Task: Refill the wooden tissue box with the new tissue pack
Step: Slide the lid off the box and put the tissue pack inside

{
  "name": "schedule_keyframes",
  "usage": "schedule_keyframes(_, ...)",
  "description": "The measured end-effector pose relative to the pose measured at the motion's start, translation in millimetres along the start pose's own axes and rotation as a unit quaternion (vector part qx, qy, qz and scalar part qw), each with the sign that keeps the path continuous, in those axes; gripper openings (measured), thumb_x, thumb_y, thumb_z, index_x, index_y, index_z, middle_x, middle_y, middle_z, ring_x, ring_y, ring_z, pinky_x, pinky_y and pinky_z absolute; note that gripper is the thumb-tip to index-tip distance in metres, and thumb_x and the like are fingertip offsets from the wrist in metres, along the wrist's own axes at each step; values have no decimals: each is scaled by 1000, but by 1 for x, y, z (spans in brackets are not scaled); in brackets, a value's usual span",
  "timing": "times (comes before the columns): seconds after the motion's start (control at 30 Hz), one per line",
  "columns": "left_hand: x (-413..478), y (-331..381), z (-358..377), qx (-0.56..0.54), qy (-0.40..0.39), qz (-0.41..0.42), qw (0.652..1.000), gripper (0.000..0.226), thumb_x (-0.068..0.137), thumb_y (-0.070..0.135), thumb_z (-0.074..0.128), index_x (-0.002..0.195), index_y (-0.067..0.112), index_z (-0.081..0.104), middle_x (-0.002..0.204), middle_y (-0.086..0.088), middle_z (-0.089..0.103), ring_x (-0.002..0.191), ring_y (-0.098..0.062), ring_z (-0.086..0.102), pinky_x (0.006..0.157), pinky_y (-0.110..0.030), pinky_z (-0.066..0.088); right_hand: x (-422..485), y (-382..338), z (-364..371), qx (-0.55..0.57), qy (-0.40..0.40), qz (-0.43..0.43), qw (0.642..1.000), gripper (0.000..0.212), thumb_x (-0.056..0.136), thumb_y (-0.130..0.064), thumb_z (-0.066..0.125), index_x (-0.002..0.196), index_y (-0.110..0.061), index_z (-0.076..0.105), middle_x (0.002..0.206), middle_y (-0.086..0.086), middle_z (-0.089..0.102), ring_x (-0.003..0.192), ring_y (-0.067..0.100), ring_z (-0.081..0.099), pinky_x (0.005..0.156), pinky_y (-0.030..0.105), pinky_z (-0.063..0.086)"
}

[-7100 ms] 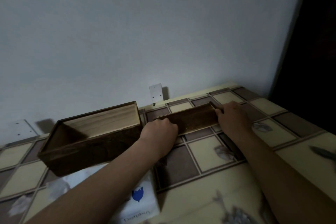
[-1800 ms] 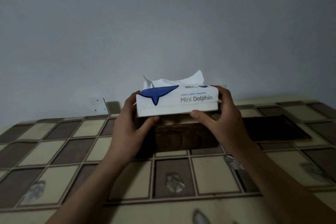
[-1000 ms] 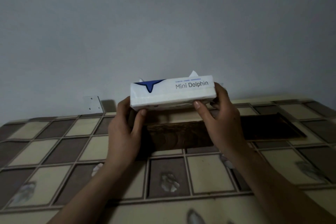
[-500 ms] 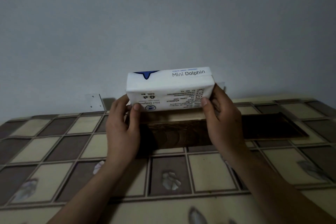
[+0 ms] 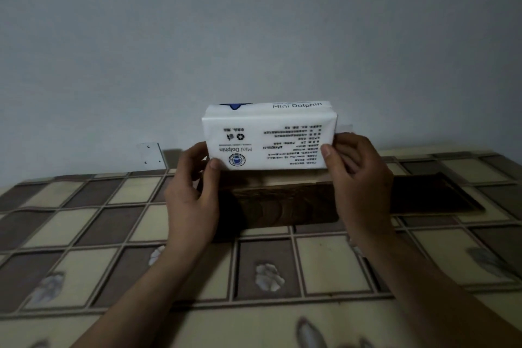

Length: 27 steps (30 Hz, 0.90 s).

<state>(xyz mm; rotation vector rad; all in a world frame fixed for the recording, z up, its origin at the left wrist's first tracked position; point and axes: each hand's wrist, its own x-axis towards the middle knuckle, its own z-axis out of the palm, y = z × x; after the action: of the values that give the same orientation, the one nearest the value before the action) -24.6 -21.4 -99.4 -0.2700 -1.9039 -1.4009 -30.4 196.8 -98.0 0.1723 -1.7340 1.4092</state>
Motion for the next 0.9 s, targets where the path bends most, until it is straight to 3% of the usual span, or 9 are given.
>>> schedule_keyframes(0.07,-2,2,0,-2,-4,10,1000,24,98,14,55,120,23,60,105,21,69,92,3,63,74,-9,45,0,1,-1,-6,1,0,1000,11,92,-19,64,102,-19,67,95,-16,71,90,-1,70,75,16,56)
schedule_keyframes(0.2,-2,2,-1,-7,-13,8,1000,29,97,11,56,125,18,60,116,6,68,103,3,61,83,-7,43,-1,-1,-1,-38,-5,-10,999,17,94,-24,61,107,-27,71,94,-33,64,89,-8,67,70,8,51)
schedule_keyframes(0.4,-3,-7,-4,8,-31,-6,999,35,94,21,59,129,23,58,122,2,65,113,-10,60,95,-29,50,-3,-1,0,-75,-35,-23,996,28,94,-26,59,121,-28,66,94,-38,61,90,-11,64,74,7,48)
schedule_keyframes(0.57,-5,-9,-6,44,-35,17,998,39,91,29,60,129,34,56,121,7,64,110,-7,60,92,-34,52,-5,-2,1,-103,-75,-39,991,29,91,-24,63,119,-27,66,105,-21,66,97,-3,64,78,6,47)
schedule_keyframes(0.77,-4,-11,-8,103,-53,55,992,43,91,31,61,134,22,55,127,5,59,116,-14,58,96,-39,49,-7,-5,-1,-153,-105,-34,982,42,86,-27,68,127,-20,60,114,-6,66,103,5,62,85,7,45)
schedule_keyframes(0.9,-5,-12,-10,112,-57,52,991,47,91,33,60,136,28,52,123,9,62,113,-6,58,94,-27,47,-8,-10,-3,-179,-109,-44,977,50,85,-29,69,132,-17,55,119,-2,66,106,11,62,91,25,52)
